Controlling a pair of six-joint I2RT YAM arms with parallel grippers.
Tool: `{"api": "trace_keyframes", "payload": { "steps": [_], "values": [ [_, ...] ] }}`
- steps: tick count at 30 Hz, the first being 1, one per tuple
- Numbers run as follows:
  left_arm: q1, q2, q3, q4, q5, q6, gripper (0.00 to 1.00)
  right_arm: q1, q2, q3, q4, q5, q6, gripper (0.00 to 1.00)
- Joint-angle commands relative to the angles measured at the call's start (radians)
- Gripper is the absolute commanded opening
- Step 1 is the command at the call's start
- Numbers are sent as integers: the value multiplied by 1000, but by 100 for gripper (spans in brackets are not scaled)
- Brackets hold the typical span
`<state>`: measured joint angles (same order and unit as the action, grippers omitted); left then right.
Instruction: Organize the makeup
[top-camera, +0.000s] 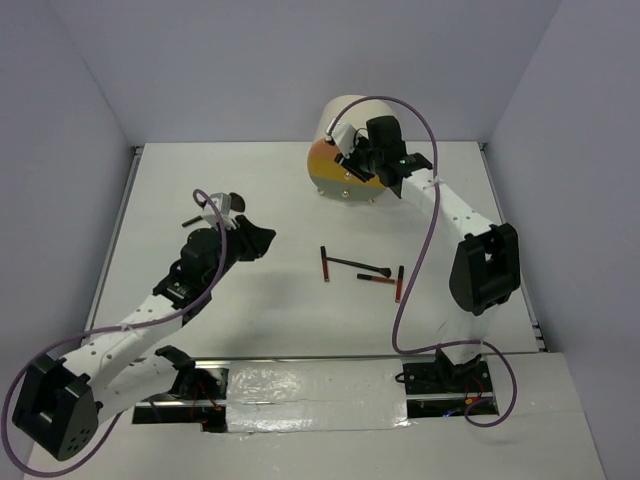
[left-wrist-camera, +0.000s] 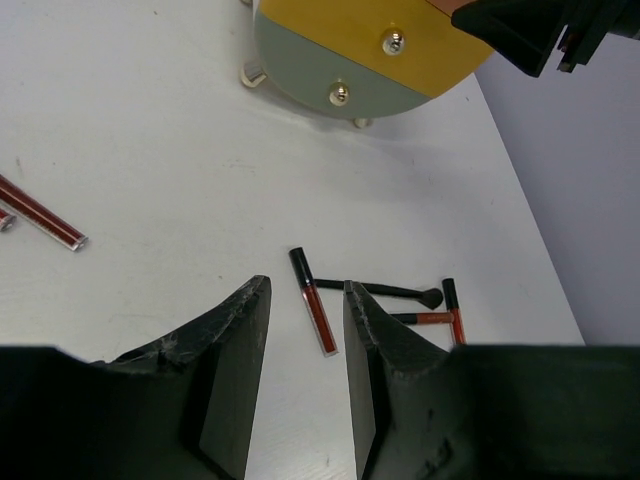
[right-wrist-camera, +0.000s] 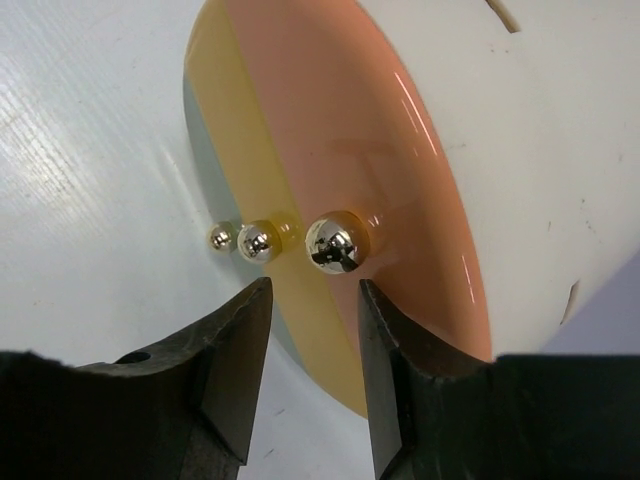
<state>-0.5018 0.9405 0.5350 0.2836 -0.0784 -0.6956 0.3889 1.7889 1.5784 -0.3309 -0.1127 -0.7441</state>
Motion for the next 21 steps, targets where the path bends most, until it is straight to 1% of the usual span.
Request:
{"api": "trace_keyframes", "payload": {
  "steps": [1, 2, 3, 4, 7, 9, 10, 11, 12, 13, 14, 16, 17, 18, 19, 20, 21],
  "values": [
    [2, 53, 60, 137, 46, -33, 47, -21, -11, 54, -40, -79, -20, 48],
    [2, 72, 66, 167, 52, -38, 47, -22, -32, 63, -77, -141, -34, 50],
    [2, 108, 80, 184, 63, -50, 47, -24, -46, 68, -162, -210, -73, 51],
    [2, 130, 88, 216, 69, -56, 47, -24, -80, 60, -193, -322, -84, 52],
    [2, 233, 141, 261, 101, -84, 45, -27, -150, 45, -226, -406, -90, 54],
    [2, 320, 190, 310, 127, -123, 44, -54, -183, 31, -209, -424, -42, 57],
    [2, 349, 207, 330, 140, -137, 43, -77, -213, 31, -211, -489, -25, 58],
    [2, 412, 244, 348, 147, -153, 43, -128, -229, 29, -211, -528, -5, 66],
    [2, 446, 264, 380, 166, -188, 43, -157, -244, 26, -212, -568, 12, 76],
    [2, 478, 285, 397, 175, -202, 44, -188, -273, 14, -218, -622, 12, 95],
    [2, 547, 330, 411, 181, -237, 46, -253, -289, 0, -218, -751, 8, 100],
    [2, 612, 374, 419, 187, -277, 49, -304, -315, -40, -192, -827, 55, 100],
    [2, 674, 417, 423, 184, -321, 52, -326, -313, -35, -232, -876, 55, 100],
    [2, 707, 440, 436, 184, -346, 58, -355, -306, -29, -261, -895, 54, 100],
    [2, 766, 463, 439, 189, -367, 60, -372, -304, -23, -287, -909, 66, 100],
    [2, 793, 517, 440, 189, -405, 62, -381, -307, -29, -296, -935, 80, 99],
    [0, 820, 546, 431, 189, -424, 65, -422, -325, -44, -284, -950, 97, 97]
  ]
}}
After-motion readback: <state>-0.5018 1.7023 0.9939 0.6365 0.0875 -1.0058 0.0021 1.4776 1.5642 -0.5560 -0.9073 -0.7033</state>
